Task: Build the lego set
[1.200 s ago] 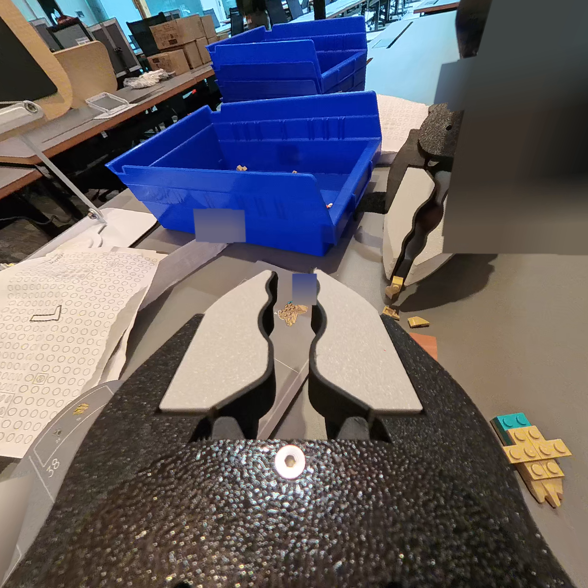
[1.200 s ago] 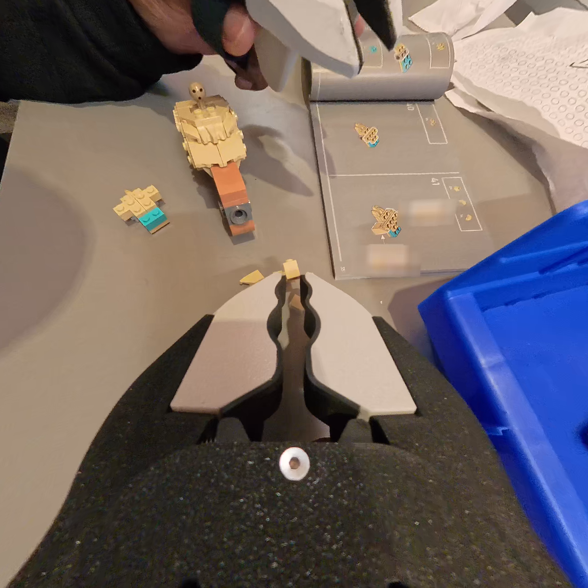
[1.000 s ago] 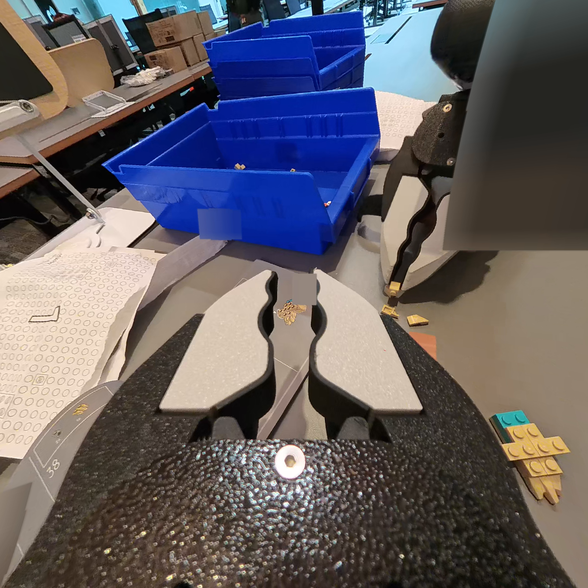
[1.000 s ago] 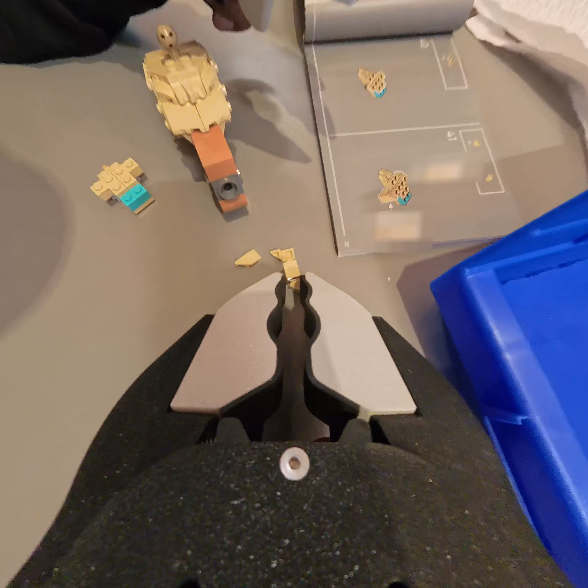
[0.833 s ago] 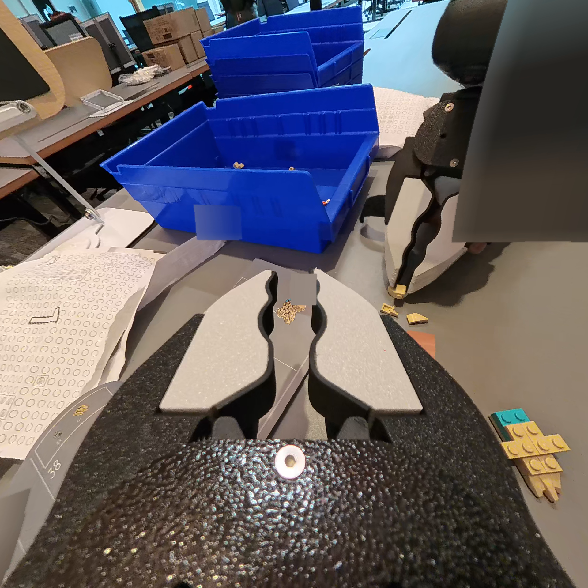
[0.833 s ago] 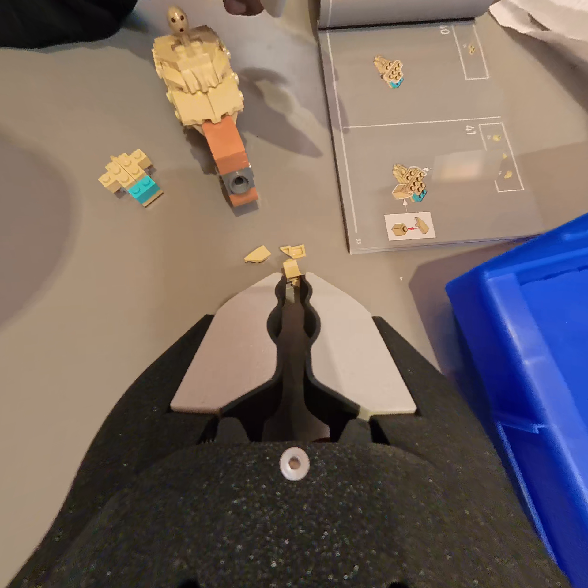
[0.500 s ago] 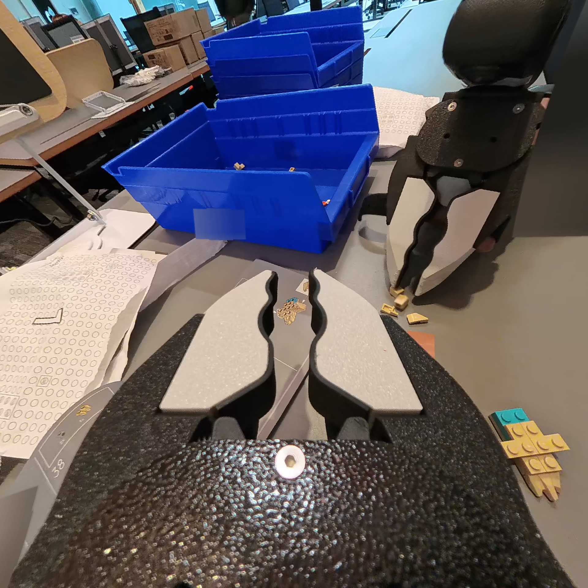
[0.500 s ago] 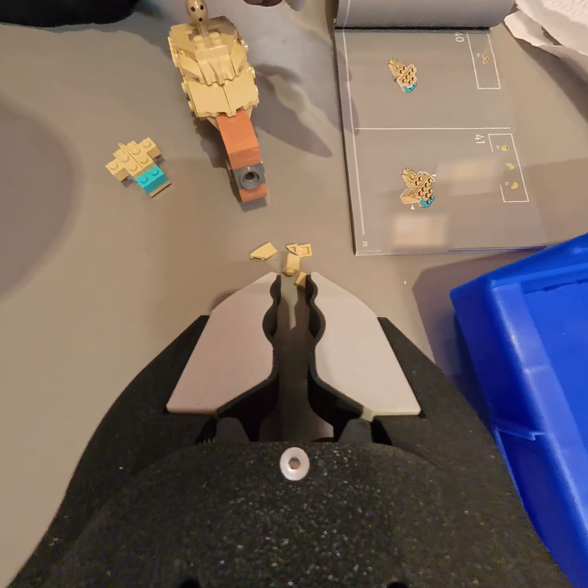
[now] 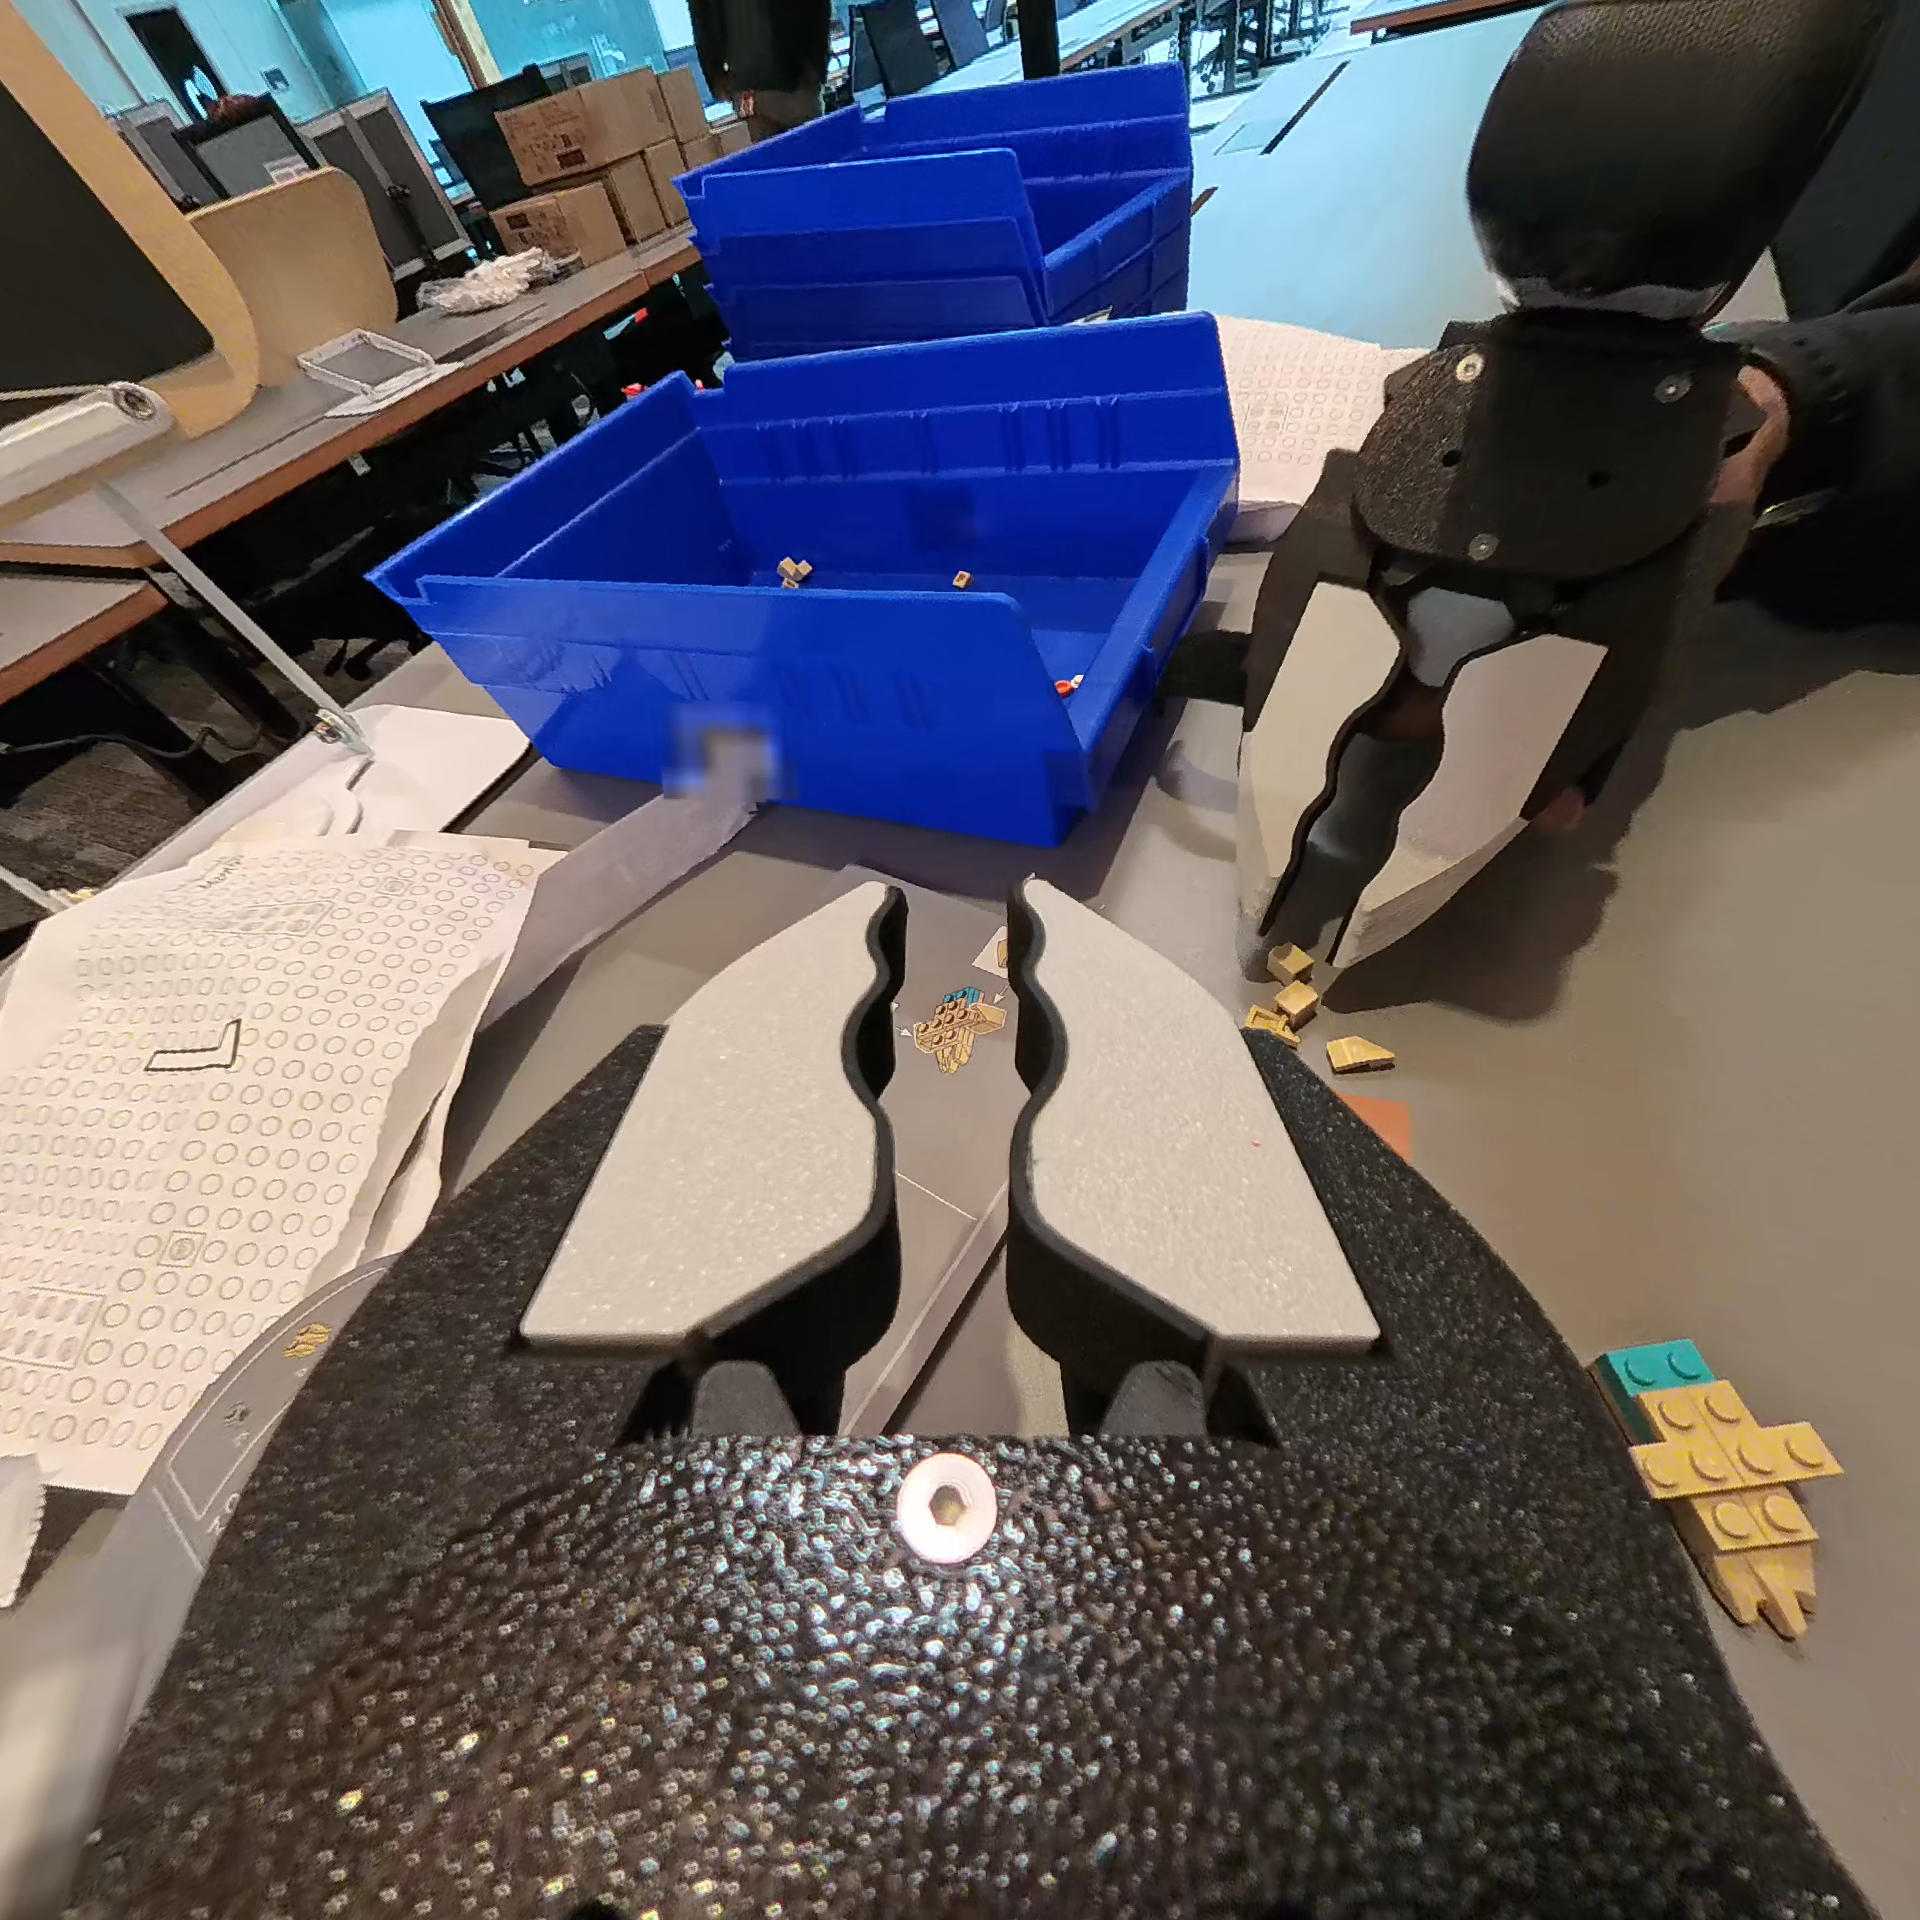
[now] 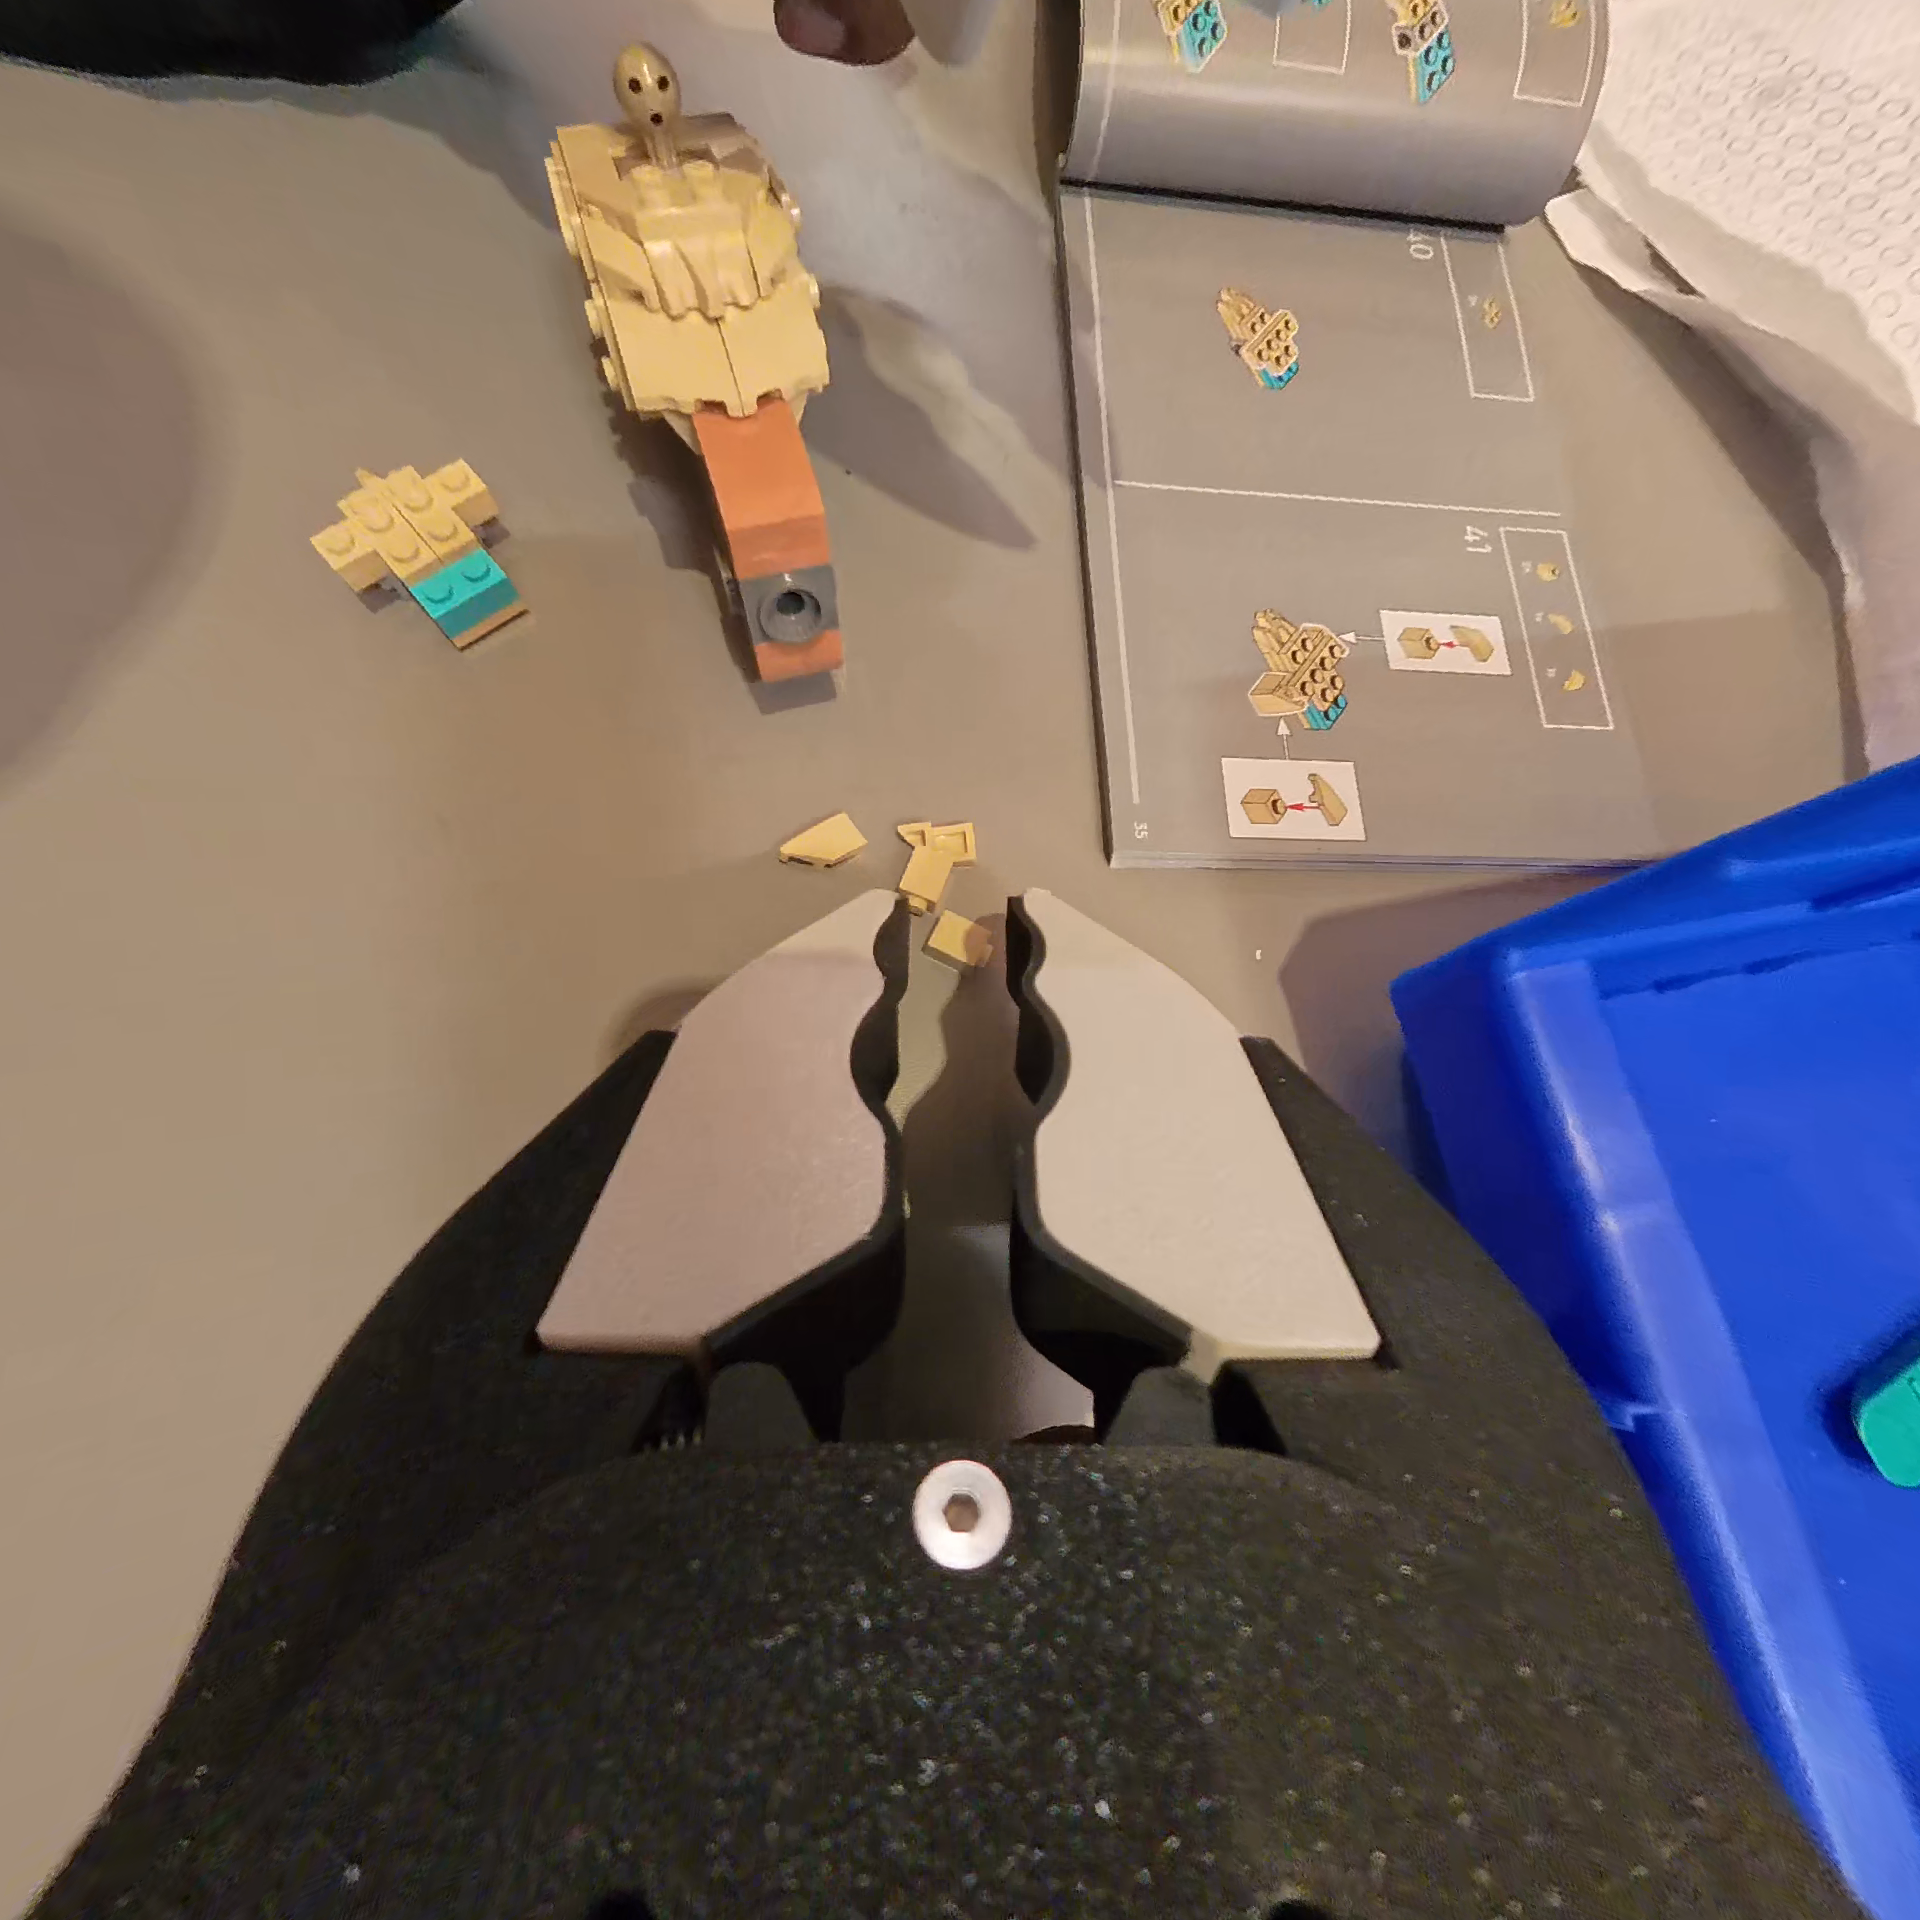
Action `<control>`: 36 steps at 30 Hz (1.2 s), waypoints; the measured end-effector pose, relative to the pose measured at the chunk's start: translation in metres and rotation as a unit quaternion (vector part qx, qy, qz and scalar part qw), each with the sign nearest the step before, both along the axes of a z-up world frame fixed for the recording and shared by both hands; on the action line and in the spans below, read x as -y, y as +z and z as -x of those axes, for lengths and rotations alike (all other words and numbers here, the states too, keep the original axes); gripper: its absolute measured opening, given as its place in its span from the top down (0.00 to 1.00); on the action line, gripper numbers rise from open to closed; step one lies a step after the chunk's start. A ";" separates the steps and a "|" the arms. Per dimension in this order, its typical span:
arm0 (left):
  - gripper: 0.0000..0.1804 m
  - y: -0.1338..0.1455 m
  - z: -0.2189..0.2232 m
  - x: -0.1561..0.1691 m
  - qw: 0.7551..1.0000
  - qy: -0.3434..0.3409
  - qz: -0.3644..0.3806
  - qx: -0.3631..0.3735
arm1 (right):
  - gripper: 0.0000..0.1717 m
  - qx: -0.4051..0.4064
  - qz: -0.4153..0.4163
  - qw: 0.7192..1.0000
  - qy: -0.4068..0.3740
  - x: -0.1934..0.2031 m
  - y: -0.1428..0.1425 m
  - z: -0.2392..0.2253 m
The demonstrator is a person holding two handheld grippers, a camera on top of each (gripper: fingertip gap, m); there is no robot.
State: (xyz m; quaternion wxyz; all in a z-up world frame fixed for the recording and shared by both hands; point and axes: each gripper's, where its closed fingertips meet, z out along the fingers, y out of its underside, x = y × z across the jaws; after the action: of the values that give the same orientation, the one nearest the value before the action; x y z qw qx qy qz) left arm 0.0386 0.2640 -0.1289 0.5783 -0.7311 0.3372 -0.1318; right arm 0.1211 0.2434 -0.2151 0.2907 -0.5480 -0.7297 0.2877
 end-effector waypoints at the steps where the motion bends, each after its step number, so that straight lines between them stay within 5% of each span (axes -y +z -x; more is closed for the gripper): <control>1: 0.90 0.000 0.000 0.000 1.000 0.000 0.000 0.000 | 0.90 0.001 0.000 1.000 0.001 0.000 -0.001 0.000; 24: 0.90 0.000 0.000 0.000 1.000 0.003 -0.002 -0.003 | 0.93 -0.027 -0.023 0.997 0.074 0.042 0.006 0.010; 36: 0.90 0.001 -0.001 0.000 1.000 0.003 -0.003 -0.005 | 0.92 -0.001 -0.028 0.999 0.041 0.031 -0.004 0.009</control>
State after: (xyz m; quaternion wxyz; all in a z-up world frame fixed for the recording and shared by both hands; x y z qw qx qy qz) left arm 0.0397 0.2639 -0.1281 0.5793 -0.7307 0.3386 -0.1256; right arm 0.1117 0.2128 -0.2192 0.2949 -0.5087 -0.7591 0.2791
